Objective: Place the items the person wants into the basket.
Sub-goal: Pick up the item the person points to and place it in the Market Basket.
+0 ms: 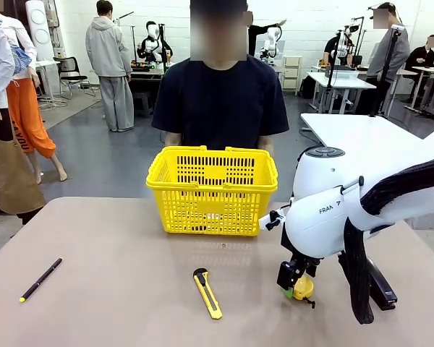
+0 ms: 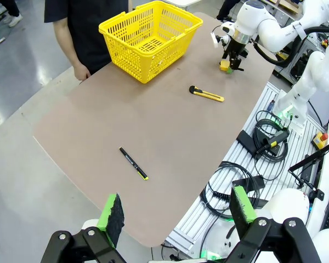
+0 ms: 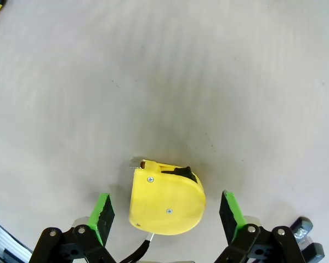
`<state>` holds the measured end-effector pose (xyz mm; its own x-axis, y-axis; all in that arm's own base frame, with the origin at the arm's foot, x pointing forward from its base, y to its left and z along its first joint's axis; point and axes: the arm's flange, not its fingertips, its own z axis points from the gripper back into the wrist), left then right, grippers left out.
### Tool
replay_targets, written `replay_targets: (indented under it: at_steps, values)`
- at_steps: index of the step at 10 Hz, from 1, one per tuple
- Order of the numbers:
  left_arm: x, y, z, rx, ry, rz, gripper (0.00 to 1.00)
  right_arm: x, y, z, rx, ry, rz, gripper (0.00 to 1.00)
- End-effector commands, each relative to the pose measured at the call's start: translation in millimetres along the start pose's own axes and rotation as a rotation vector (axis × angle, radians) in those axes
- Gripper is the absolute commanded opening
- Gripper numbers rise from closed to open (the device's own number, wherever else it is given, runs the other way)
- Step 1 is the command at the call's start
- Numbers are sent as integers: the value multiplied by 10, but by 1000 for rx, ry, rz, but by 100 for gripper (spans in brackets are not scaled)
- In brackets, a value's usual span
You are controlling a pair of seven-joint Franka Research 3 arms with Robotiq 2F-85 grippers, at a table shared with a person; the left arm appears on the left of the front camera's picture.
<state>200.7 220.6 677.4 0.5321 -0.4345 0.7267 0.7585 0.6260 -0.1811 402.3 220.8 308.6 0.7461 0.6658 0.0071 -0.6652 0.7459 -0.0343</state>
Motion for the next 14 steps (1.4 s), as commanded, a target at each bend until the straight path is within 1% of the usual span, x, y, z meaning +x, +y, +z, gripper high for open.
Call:
replay_targets:
  at_steps: [1, 10, 11, 12, 13, 14]
  values:
    - [-7, -8, 1, -9, -15, -21, 100, 70, -4, -13, -42, 4, -17, 100]
    - [-7, -8, 1, -9, -15, -21, 100, 63, -34, -53, -43, 48, -7, 100]
    - [-7, -8, 1, -9, -15, -21, 100, 54, -26, -56, -48, 52, 11, 100]
    - [-7, -8, 1, -9, -15, -21, 100, 53, -26, -60, -60, 48, 17, 41]
    - [-7, -8, 1, -9, -15, -21, 100, 53, -25, -63, -58, 48, 18, 41]
    - [-7, -8, 1, -9, -15, -21, 100, 52, -23, -74, -56, 48, 20, 0]
